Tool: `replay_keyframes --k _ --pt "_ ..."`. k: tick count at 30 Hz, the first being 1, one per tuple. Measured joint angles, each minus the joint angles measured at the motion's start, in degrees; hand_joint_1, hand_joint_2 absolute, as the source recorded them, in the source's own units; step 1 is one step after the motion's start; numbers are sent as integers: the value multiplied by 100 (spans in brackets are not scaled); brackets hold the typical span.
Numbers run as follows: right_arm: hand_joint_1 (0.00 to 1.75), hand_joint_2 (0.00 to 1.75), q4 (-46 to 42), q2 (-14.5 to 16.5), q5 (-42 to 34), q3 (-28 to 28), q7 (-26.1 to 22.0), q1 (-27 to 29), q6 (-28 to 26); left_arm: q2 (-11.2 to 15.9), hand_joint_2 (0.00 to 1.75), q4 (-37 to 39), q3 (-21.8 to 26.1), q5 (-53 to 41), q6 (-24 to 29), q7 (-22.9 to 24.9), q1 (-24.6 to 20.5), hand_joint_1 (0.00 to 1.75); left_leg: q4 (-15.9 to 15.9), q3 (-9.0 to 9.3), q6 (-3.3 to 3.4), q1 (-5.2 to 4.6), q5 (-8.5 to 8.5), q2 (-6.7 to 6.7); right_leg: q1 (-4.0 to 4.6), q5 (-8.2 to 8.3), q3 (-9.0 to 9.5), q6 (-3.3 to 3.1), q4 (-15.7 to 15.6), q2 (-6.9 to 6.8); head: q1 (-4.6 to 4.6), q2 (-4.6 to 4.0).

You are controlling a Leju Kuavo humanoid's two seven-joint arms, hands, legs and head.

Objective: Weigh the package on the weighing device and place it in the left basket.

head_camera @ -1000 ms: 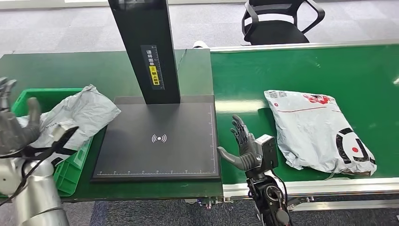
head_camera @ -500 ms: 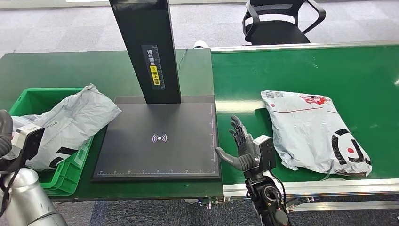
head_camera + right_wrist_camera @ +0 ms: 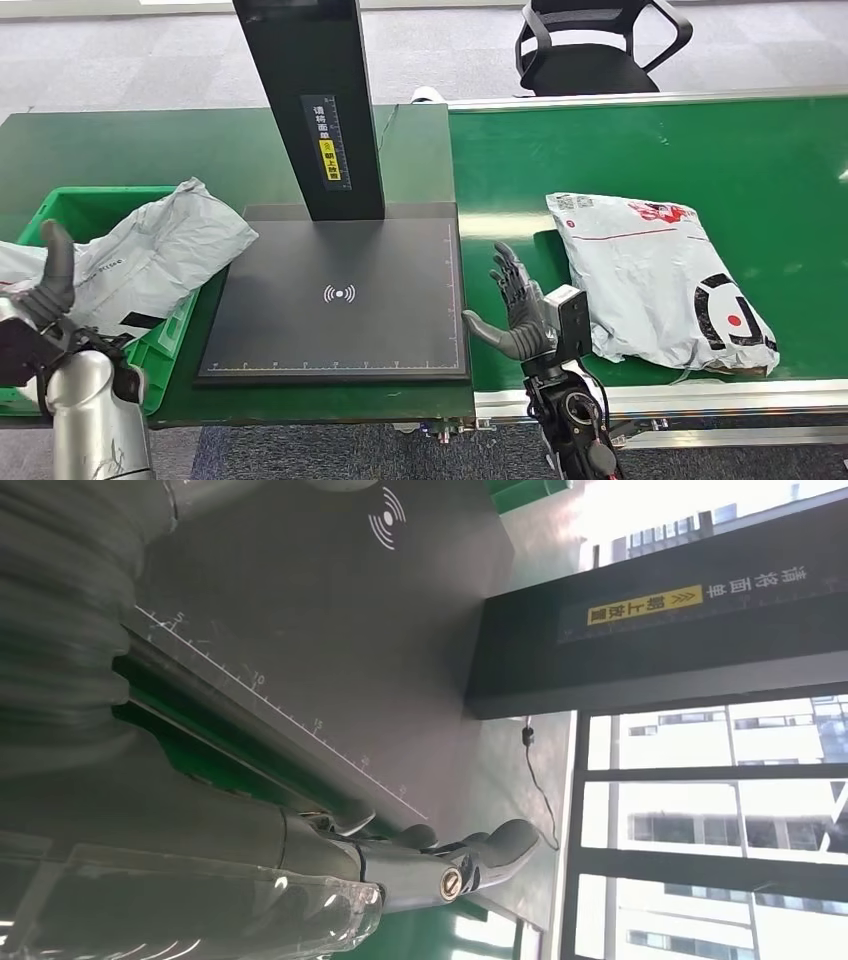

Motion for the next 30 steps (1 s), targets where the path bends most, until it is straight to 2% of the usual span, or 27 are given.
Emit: replay_keyframes --k 3,5,7,8,12,16,20,22,30 --pt "0 175 55 -24 55 -3 -37 -21 61 97 175 -264 -606 1072 -2161 176 336 0 0 -1 0 0 -1 -1 -1 0 -2 0 0 0 -1 0" --pt "0 175 121 -38 123 -4 -97 -42 85 142 175 -430 -939 1432 -3547 293 536 0 0 -2 0 0 -1 0 -1 0 -4 0 0 0 -1 0" --pt "0 175 177 -49 175 -7 -141 -75 87 156 175 -556 -1226 1485 -4343 316 677 0 0 -3 0 0 -1 0 0 -1 -5 0 -1 1 -1 0" --pt "0 175 196 -54 191 -7 -150 -94 87 154 175 -607 -1356 1427 -4523 302 730 0 0 -2 0 0 -1 0 0 -1 -5 0 -1 1 -2 0" --pt "0 175 256 -63 229 -9 -159 -160 87 161 175 -730 -1872 1040 -4825 193 871 0 0 -2 0 0 -1 -2 0 0 -4 0 -1 -1 -1 0" --pt "0 175 376 -70 279 -9 -208 -278 85 361 175 -675 -2556 -267 -4778 296 872 0 0 1 0 0 -1 -1 -1 0 -3 0 -2 -1 -1 0" --pt "0 175 542 -81 357 -16 -292 -368 2 634 175 -61 -3276 -1748 -4354 1007 676 0 0 6 0 0 0 1 -1 1 0 0 -1 0 -1 0" --pt "0 175 585 -83 419 -38 -306 -357 -45 696 175 356 -3494 -2129 -4077 1306 535 0 0 6 0 0 0 2 0 1 -1 0 0 1 -2 0" --pt "0 175 620 -82 492 -127 -241 -232 -93 795 175 1311 -3719 -2359 -3720 2205 158 0 0 2 0 0 0 1 0 0 -3 0 0 2 -1 0"
